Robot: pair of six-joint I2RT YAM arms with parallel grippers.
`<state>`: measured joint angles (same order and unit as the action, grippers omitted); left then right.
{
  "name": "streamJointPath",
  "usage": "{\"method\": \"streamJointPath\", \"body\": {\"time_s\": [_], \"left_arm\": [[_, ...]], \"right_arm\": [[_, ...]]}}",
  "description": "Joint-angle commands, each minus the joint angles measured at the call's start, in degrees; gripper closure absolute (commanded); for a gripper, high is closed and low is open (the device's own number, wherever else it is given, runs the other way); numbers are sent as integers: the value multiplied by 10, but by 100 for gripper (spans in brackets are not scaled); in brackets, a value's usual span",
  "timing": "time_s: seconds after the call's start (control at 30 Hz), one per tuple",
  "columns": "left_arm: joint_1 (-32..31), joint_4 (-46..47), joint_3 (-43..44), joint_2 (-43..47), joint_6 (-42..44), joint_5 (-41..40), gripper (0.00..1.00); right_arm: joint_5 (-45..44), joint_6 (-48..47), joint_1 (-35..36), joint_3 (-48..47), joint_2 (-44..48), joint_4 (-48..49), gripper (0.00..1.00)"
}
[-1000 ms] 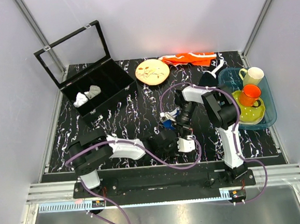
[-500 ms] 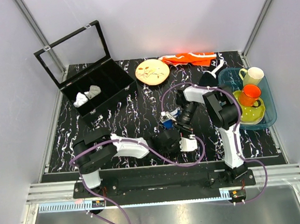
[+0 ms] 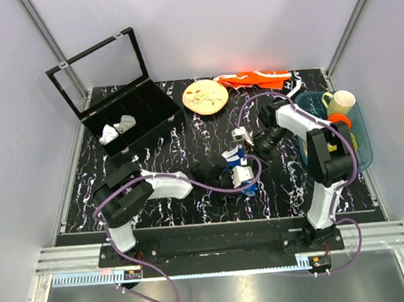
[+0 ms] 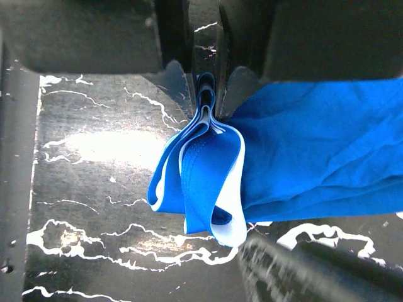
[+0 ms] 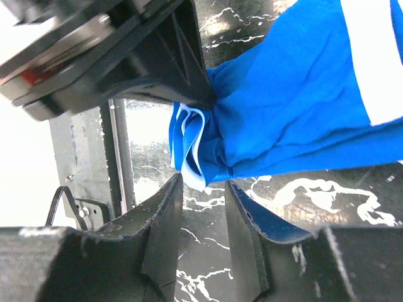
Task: Roll the underwear
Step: Roll the underwear to the center of the board.
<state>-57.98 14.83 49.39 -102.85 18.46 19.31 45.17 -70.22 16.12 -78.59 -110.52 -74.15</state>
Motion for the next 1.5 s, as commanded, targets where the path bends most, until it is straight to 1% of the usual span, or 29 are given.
{"method": "streamJointPath", "body": {"time_s": [0.0, 0.07, 0.1, 0.17, 0.2, 0.23, 0.27, 0.3, 0.33, 0.37, 0.4, 0.43, 0.47, 0.57, 0.67, 0.73, 0.8, 0.83, 0.93, 1.03, 1.13, 1.3, 1.4, 1.47], "left_arm": [[42, -62, 33, -24, -67, 113, 98], [53, -86, 49, -38, -91, 142, 97], [65, -90, 54, -43, -104, 152, 97], [74, -106, 64, -55, -133, 184, 98], [85, -108, 72, -60, -143, 194, 98], [90, -112, 77, -65, -163, 217, 98], [95, -120, 84, -76, -176, 226, 98], [108, -124, 96, -84, -183, 237, 97], [115, -129, 101, -90, -213, 263, 98], [122, -128, 105, -98, -228, 273, 97], [136, -122, 105, -110, -245, 285, 97], [145, -106, 106, -116, -278, 309, 97], [152, -95, 104, -121, -297, 316, 97], [178, -54, 96, -133, -355, 333, 97], [197, -46, 107, -154, -399, 341, 95], [205, -68, 124, -174, -410, 340, 93], [211, -81, 142, -183, -413, 336, 92], [211, -82, 147, -190, -417, 339, 91], [216, -76, 158, -207, -436, 341, 89], [219, -68, 165, -219, -451, 344, 88], [221, -53, 164, -222, -464, 339, 86], [221, -41, 164, -212, -476, 329, 80], [221, -41, 166, -205, -477, 325, 78], [221, -41, 167, -198, -477, 323, 77]], "right_arm": [[8, -6, -11, 21, 90, 26, 58], [7, 1, -11, 47, 121, 58, 58], [7, 5, -10, 58, 156, 73, 57], [8, 8, -11, 101, 194, 123, 53], [6, 8, -10, 119, 237, 144, 50], [5, -5, -10, 140, 260, 183, 47], [6, -11, -8, 183, 284, 204, 39], [7, -18, -7, 206, 329, 224, 35], [7, -39, -4, 228, 350, 259, 31], [8, -50, 7, 269, 370, 275, 25], [6, -60, 15, 287, 403, 287, 22], [4, -76, 24, 303, 417, 310, 20], [-2, -77, 36, 326, 427, 319, 20], [-23, -75, 71, 342, 432, 335, 22], [-55, -75, 105, 363, 427, 372, 24], [-83, -75, 132, 370, 419, 399, 25], [-102, -75, 145, 382, 409, 416, 27], [-107, -77, 153, 384, 405, 434, 28], [-126, -85, 168, 404, 394, 466, 29], [-143, -92, 179, 418, 379, 491, 29], [-182, -99, 185, 432, 356, 532, 29], [-223, -96, 185, 436, 311, 567, 28], [-235, -92, 185, 442, 308, 577, 28], [-235, -92, 184, 447, 325, 582, 28]]}}
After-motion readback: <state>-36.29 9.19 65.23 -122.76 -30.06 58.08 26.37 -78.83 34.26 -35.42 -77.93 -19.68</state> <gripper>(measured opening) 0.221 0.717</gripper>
